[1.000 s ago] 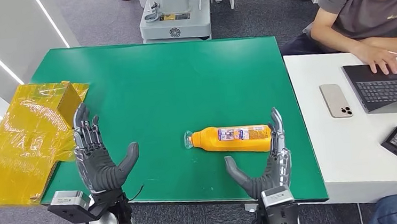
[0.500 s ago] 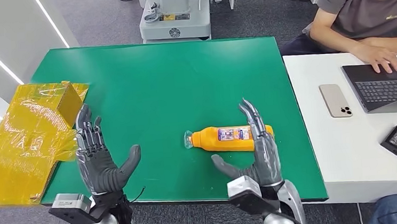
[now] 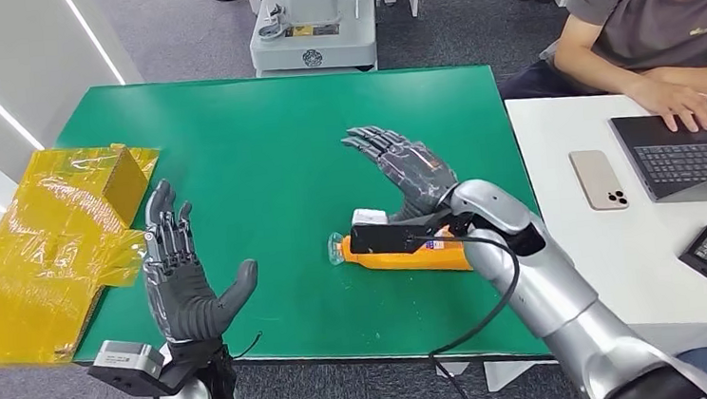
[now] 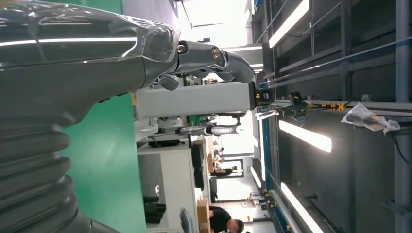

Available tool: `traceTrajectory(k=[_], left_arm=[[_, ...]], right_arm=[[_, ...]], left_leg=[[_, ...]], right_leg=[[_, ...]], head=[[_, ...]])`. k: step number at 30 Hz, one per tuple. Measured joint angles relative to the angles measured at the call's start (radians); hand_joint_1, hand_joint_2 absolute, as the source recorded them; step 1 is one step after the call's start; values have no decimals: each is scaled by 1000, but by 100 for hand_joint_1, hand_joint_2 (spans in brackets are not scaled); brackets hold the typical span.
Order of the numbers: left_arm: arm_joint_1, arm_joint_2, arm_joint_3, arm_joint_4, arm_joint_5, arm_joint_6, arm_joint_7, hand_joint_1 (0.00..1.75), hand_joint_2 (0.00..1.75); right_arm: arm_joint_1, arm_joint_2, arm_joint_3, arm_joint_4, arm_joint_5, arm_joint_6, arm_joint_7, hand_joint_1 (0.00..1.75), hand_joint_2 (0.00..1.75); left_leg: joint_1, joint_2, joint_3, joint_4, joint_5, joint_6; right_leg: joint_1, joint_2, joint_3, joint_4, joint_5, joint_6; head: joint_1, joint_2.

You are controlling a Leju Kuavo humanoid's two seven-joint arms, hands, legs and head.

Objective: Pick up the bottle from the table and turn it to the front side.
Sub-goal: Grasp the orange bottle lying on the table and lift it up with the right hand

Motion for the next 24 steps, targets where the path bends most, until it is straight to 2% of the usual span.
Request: traceTrajectory(k=[4, 8, 14, 24], left_arm=[[-15, 4, 0, 5, 16, -7, 3, 0, 175], [-33, 11, 0, 19, 29, -3, 4, 0, 175], [-40, 17, 0, 30, 32, -1, 4, 0, 175], [-43, 17, 0, 38, 32, -1, 4, 0, 175]], right_arm=[[-121, -5, 88, 143, -42, 120, -36, 0, 175], [-187, -5, 177, 266, -94, 177, -53, 0, 175], [-217, -5, 256, 370, -113, 182, -55, 0, 175], [-233, -5, 295, 420, -117, 185, -50, 0, 175]], left_leg=[[0, -1, 0, 0, 0, 0], [0, -1, 0, 0, 0, 0], [0, -1, 0, 0, 0, 0], [0, 0, 0, 0, 0, 0]], right_leg=[[0, 0, 0, 0, 0, 0], [0, -1, 0, 0, 0, 0], [0, 0, 0, 0, 0, 0], [0, 0, 0, 0, 0, 0]], head=[[0, 0], [0, 0], [0, 0], [0, 0]])
